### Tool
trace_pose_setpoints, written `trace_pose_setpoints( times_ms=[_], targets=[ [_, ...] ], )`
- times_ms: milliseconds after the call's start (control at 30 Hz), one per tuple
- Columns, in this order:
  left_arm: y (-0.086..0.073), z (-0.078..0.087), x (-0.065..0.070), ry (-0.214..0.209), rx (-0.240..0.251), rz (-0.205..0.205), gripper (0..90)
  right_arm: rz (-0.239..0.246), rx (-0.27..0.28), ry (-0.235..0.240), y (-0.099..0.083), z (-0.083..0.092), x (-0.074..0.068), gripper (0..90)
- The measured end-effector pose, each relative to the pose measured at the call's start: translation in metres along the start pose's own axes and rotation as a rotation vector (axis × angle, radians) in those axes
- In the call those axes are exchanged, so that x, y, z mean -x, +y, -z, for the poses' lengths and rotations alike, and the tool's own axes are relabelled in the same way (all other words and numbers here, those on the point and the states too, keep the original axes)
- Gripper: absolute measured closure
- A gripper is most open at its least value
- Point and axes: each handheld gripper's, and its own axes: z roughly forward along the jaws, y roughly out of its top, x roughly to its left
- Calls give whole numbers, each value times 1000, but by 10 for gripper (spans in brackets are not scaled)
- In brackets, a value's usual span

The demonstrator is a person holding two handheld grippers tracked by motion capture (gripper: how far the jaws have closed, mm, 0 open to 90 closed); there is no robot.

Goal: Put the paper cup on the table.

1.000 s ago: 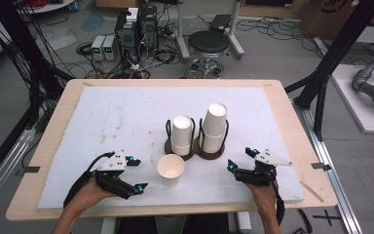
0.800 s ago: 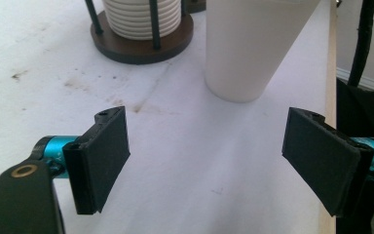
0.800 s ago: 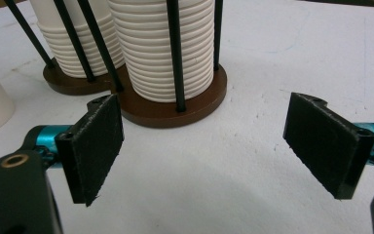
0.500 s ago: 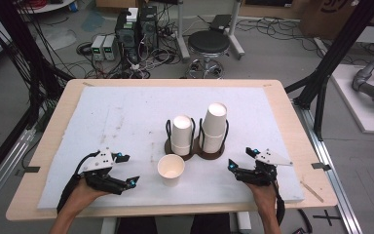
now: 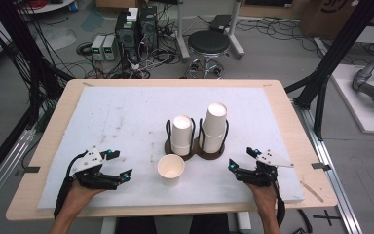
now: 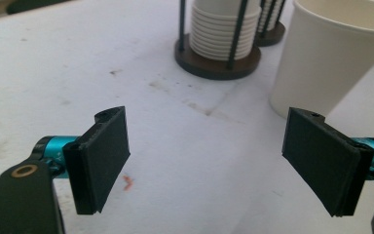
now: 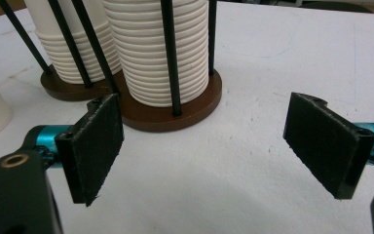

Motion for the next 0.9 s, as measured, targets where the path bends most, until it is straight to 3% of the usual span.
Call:
trace_pose_setpoints(
  times_ms=[367,433,900],
  targets=[
    [-10,5,-5,56,48,22,171,-2,10,-3,0,1,0,151],
    [-11,6,-7,52,54,35,171,-7,9,-4,-1,1,0,151],
    [-16,8,-9,63,56,21,172,-6,6,-6,-1,1,0,151]
  ],
)
